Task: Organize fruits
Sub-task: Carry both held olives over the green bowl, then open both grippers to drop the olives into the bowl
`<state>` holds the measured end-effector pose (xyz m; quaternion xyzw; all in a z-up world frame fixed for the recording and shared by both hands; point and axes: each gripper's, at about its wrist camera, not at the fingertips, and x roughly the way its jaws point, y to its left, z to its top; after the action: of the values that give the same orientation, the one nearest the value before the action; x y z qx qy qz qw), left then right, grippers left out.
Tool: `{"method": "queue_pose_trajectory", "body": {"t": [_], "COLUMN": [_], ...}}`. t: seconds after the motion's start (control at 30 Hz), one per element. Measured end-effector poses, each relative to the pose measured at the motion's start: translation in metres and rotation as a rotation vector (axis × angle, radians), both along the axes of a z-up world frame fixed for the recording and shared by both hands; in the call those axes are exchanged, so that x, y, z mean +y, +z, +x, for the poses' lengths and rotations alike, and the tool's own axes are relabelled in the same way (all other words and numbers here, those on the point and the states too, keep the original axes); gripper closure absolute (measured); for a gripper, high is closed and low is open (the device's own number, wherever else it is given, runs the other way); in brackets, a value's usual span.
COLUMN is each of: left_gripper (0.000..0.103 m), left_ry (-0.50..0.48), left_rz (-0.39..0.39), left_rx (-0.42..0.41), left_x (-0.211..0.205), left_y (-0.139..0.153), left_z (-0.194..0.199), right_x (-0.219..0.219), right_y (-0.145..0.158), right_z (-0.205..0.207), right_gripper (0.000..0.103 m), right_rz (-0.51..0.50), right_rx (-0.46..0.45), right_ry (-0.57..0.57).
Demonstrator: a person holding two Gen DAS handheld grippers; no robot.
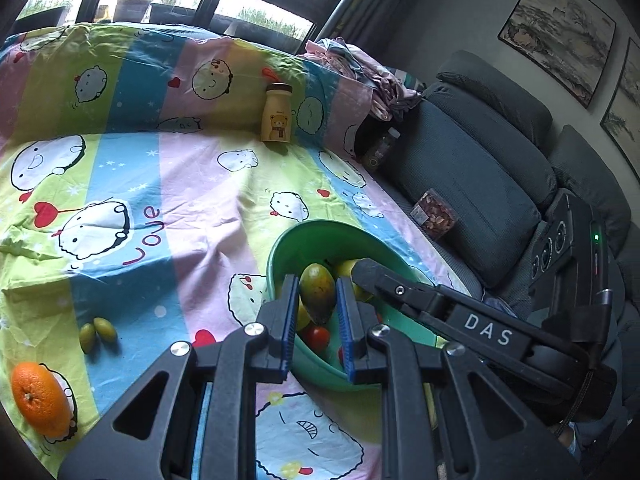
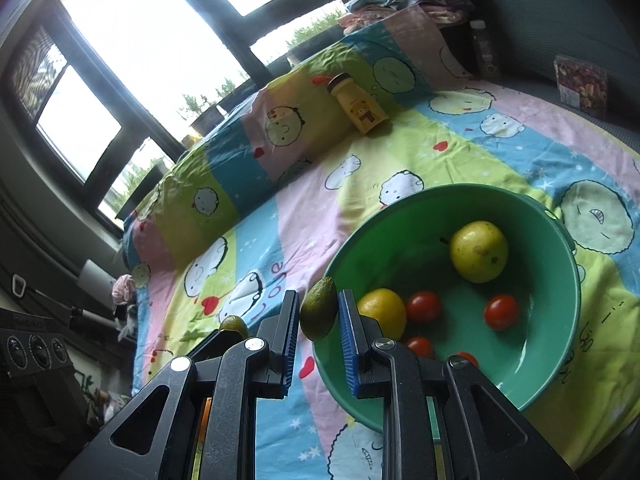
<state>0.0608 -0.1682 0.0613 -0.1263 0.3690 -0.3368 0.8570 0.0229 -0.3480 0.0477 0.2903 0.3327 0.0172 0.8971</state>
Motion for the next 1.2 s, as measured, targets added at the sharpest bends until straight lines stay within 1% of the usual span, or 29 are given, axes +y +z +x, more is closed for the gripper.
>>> {"method": "queue_pose_trajectory", "body": {"t": [0.3, 0.4, 0.5, 0.67, 0.8, 0.9, 1.0, 1.2], "left_gripper": [0.085, 0.085, 0.085, 0.085, 0.085, 0.085, 0.085, 0.085], "left_ry": [-0.080, -0.100, -0.121, -0.112, -0.131, -0.135, -0.147, -0.144], "left_rz": [-0.040, -0.024, -0.015, 0.011, -0.004, 0.000, -0.001, 0.019], "left_rx": [0.060, 0.052, 0.071, 0.080, 0.102, 0.093, 0.103, 0.095], "left_x": [-0.023, -0.034, -0.043, -0.049, -0.052, -0.056, -0.060, -0.065], "left_y": [-0.014, -0.018, -0.025, -0.033, -0.038, -0.039, -0.041, -0.043], "left_z": [0.003, 0.000, 0.002, 0.005, 0.009, 0.007, 0.007, 0.005], "right_x": [-0.020, -0.025, -0.029, -0.034, -0.036, -0.037, -0.038, -0.040], "right_y": [-0.005, -0.006, -0.008, -0.012, -0.013, -0.015, -0.018, -0.019], "right_z": [-0.005, -0.007, -0.007, -0.006, -0.006, -0.004, -0.003, -0.003], "right_gripper": [0.081, 0.081, 0.081, 0.081, 0.081, 0.081, 0.081, 0.081], "right_rz": [0.015, 0.022, 0.017, 0.029, 0.025, 0.027, 0.025, 0.025], "right_rx": [0.043, 0.050, 0.059, 0.078, 0.088, 0.100, 0.113, 0.125], "right_ry": [-0.059, -0.073, -0.089, -0.090, -0.102, -0.102, -0.103, -0.111]}}
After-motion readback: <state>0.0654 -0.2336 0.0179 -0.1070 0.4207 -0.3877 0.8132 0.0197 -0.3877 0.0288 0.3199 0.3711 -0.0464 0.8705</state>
